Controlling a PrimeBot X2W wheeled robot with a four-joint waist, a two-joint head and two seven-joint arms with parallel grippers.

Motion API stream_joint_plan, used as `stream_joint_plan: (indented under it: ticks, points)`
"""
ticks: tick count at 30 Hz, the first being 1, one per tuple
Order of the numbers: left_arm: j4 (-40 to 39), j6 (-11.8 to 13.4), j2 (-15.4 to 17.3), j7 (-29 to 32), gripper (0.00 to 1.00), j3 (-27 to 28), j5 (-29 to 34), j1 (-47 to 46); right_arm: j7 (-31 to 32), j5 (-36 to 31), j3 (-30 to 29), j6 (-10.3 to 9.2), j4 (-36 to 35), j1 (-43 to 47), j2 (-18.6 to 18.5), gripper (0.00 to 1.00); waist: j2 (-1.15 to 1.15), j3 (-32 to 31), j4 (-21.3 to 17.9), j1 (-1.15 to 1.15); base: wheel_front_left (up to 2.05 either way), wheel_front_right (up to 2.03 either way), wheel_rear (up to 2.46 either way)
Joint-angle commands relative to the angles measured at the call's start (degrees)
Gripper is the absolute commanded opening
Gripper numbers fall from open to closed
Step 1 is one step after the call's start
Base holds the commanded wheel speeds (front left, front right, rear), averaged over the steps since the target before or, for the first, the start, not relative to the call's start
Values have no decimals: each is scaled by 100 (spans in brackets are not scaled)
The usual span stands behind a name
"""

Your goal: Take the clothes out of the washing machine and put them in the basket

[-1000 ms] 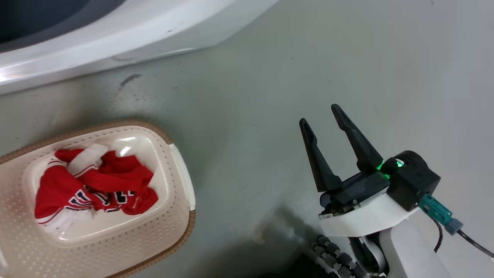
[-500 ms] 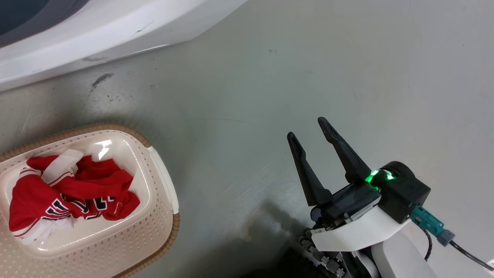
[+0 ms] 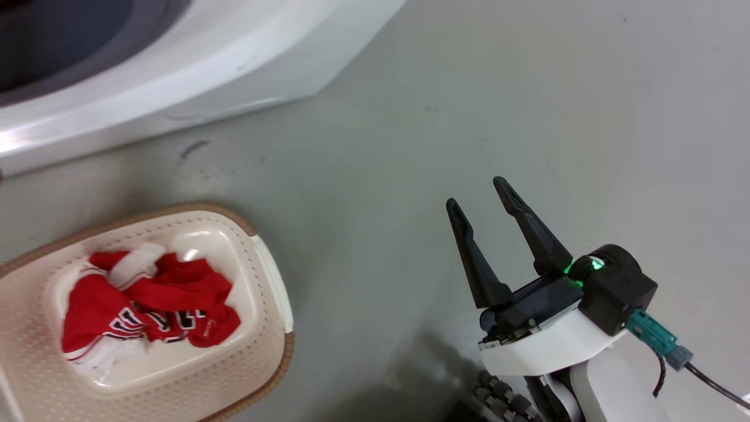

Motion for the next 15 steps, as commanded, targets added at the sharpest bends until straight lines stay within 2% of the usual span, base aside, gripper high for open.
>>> stream_joint_plan:
  ticks: [1, 8, 15]
  points:
    - [-44, 48, -79, -216, 0, 5, -20, 218, -11, -84, -46, -4, 19, -61, 6, 100, 0, -335, 228, 0, 0, 0, 0]
    - [45, 75, -557, -1248, 0, 33, -231, 1113, -11, -319, -190, -4, 226, -19, 4, 100, 0, -1214, 615, 0, 0, 0, 0]
    - [245, -15, -861, -2195, 0, 135, -477, 1945, -5, -448, -267, -4, 469, 264, 1, 100, 0, -2080, 788, 0, 0, 0, 0]
